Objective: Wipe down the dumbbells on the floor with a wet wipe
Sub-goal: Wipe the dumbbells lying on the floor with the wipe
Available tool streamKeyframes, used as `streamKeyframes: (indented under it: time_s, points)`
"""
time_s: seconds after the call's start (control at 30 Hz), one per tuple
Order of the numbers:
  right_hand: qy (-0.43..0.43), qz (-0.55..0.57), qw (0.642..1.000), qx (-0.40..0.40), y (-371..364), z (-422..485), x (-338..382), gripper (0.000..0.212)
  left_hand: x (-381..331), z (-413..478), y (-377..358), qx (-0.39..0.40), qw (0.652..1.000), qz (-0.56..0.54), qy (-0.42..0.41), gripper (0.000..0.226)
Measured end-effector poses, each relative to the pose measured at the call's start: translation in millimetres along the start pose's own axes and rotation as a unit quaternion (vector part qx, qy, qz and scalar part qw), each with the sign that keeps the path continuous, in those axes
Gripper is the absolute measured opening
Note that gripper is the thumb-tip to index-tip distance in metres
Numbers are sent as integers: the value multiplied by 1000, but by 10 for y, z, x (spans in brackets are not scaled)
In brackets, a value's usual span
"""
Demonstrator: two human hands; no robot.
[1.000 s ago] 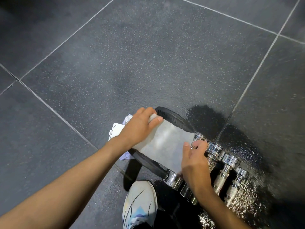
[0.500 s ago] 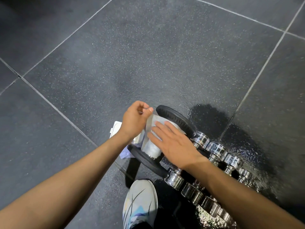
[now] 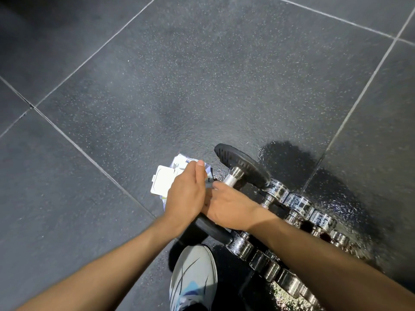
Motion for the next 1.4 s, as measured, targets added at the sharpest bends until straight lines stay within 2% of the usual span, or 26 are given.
streamKeyframes:
  time_s: [0.13,0.27,0.37,0.43,0.5,0.57,0.6,0.67,0.77,0.87,0.93,1.03,1.1,1.23,1.33,1.4]
  points:
    - [-72,19,997,-35,-12,-133,-107,22,9,-19,-1,13,999,37,-5,40]
    - [-188,-2,982,-4,-117,-216,-429,15,0,-35,-1,17,998,53,5,38]
    - [-218,-24,975,38,-148,-172,-428,17,23,-35,11,5,999,49,13,38]
    - [-184,-22,978,97,-99,-89,-375,23,52,-25,22,-8,999,43,25,39]
    - [-87,-19,987,133,-76,23,-227,24,67,-15,26,-15,999,41,32,41]
    - [-2,11,991,130,-1,134,-127,15,71,-3,26,-18,998,38,37,41]
    - [21,17,993,111,15,176,-100,13,80,6,29,-19,998,39,40,41]
    - [48,13,991,122,-84,192,-44,17,88,16,35,-20,998,40,43,41]
    - [-6,5,999,46,-58,97,-39,15,85,8,42,-18,998,40,38,42]
    - [-127,10,991,-42,-31,-116,-229,22,80,-12,36,-14,999,39,34,42]
    - [-189,5,981,-52,-71,-194,-413,20,72,-18,34,-15,999,40,31,42]
    - [-223,-16,974,18,-130,-137,-516,11,51,-13,48,-19,998,42,34,41]
    - [-181,-10,975,129,-163,-6,-467,8,56,10,70,-24,998,42,37,41]
    - [-61,1,951,303,-147,160,-494,25,79,31,81,-27,998,30,51,43]
    - [16,34,943,331,-63,216,-316,33,77,26,75,-29,998,29,52,41]
    - [46,56,954,292,-51,223,-164,30,93,46,89,-34,998,26,54,42]
Point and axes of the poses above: each hand's wrist, its own z-axis towards the middle knuckle, its own y-axis out of the back of the hand, x = y × z, the point moved 7 cm from there along z, towards the middle knuckle, and after that the axes turned 14 degrees about -z, right-handed, at the moved point
